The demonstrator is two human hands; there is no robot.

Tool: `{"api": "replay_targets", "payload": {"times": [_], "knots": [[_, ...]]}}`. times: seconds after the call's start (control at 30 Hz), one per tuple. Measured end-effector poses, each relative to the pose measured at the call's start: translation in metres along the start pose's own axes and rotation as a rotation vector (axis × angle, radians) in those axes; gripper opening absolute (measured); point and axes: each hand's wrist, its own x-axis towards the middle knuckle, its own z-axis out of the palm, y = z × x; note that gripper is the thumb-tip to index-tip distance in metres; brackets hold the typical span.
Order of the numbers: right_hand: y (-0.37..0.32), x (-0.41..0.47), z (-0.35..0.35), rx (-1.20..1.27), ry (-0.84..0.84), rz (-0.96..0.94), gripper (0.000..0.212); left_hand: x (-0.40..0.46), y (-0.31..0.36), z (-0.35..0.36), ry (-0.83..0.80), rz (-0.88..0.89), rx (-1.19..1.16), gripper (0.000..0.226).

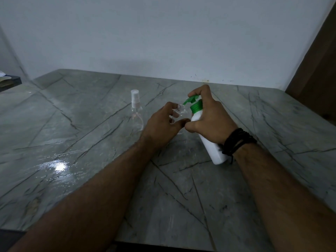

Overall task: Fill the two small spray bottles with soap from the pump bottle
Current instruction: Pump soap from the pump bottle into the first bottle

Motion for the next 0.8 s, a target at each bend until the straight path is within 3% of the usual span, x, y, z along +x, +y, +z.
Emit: {"api": "replay_targets", "payload": {"times": [0.8], "knots": [[-0.0013,-0.0016,0.0011,0.011,0.023,-0.007,0.079,-0.0006,-0.0028,0.0010,0.013,0.007,-0.032,0.049]]}}
